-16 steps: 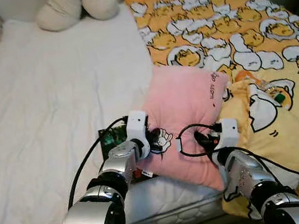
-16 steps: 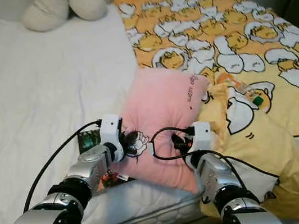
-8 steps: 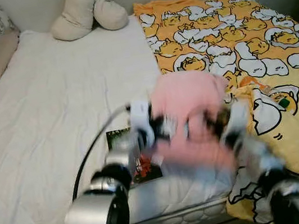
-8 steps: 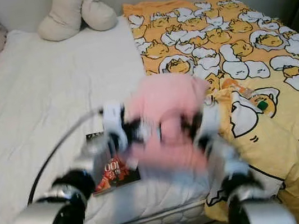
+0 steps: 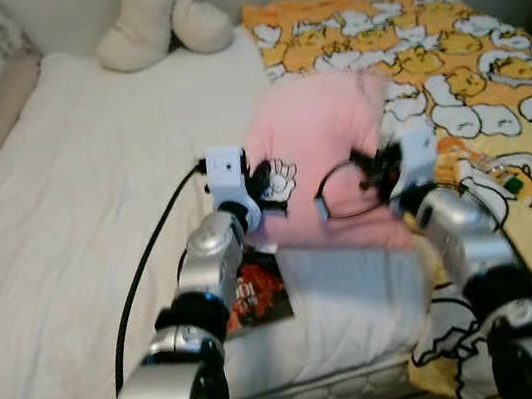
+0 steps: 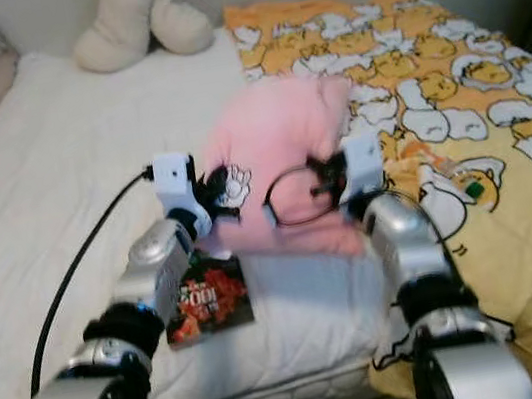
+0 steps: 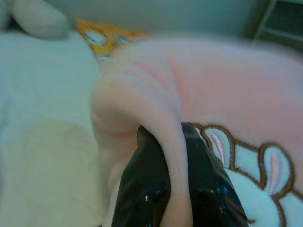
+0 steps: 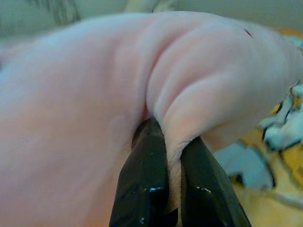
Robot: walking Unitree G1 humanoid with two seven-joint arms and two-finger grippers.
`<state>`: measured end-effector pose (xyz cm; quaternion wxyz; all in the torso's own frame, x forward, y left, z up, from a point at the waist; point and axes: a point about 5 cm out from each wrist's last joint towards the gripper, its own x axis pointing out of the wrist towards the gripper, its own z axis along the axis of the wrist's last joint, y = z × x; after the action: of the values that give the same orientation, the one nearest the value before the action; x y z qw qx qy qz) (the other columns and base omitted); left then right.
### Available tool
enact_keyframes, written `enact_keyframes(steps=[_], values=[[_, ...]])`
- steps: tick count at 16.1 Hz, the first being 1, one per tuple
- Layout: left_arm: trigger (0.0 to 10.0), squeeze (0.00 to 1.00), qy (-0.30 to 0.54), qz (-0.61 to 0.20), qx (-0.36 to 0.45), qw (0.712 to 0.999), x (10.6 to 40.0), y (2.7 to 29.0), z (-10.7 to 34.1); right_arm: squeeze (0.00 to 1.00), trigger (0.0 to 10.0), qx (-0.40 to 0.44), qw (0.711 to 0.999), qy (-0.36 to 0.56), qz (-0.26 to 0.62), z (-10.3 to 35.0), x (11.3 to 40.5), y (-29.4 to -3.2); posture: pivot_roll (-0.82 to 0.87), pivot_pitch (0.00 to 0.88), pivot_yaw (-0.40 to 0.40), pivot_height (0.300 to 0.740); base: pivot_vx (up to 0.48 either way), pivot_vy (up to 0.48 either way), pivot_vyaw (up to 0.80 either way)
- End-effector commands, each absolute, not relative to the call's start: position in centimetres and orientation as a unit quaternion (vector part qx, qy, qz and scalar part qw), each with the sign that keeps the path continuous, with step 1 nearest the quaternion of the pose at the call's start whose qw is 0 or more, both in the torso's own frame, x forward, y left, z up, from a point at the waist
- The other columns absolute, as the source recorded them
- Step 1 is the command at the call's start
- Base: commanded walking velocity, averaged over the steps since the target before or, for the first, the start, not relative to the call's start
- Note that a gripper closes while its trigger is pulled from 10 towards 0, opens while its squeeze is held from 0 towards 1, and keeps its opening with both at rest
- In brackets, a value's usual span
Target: Clean up the room
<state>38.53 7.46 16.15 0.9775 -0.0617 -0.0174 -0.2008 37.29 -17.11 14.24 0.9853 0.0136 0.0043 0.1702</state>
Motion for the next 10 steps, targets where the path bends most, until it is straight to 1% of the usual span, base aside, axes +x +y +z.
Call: enact_keyframes(steps=[1,3,6,8,10], values=[[10.0,0.0,-0.063,-0.196,-0.053,0.977,38.6,7.4,17.9,0.0,10.0,0.002,0.984,0.0,0.179,14.6,37.4,-16.5,0.06,0.0,0.007,0.74,0.0,0.0,0.46],[10.0,0.0,-0.063,-0.174,-0.067,0.98,38.5,7.5,17.7,0.0,10.0,0.001,0.98,0.004,0.197,14.1,37.2,-15.7,0.07,0.0,-0.004,0.74,0.0,0.0,0.43],[10.0,0.0,-0.071,-0.135,-0.061,0.986,38.0,7.3,17.4,0.0,10.0,-0.004,0.978,-0.002,0.209,14.6,37.3,-15.4,0.07,0.0,-0.009,0.74,0.0,0.0,0.0],[10.0,0.0,-0.076,-0.132,-0.06,0.987,37.9,7.1,17.5,0.0,10.0,-0.008,0.977,-0.005,0.213,14.8,37.3,-15.2,0.07,0.0,-0.01,0.74,0.0,0.0,0.0],[10.0,0.0,-0.078,-0.133,-0.051,0.987,37.6,7.0,17.4,0.0,10.0,-0.013,0.972,0.0,0.236,14.3,37.0,-14.3,0.08,0.0,-0.013,0.74,0.0,0.0,0.0]])
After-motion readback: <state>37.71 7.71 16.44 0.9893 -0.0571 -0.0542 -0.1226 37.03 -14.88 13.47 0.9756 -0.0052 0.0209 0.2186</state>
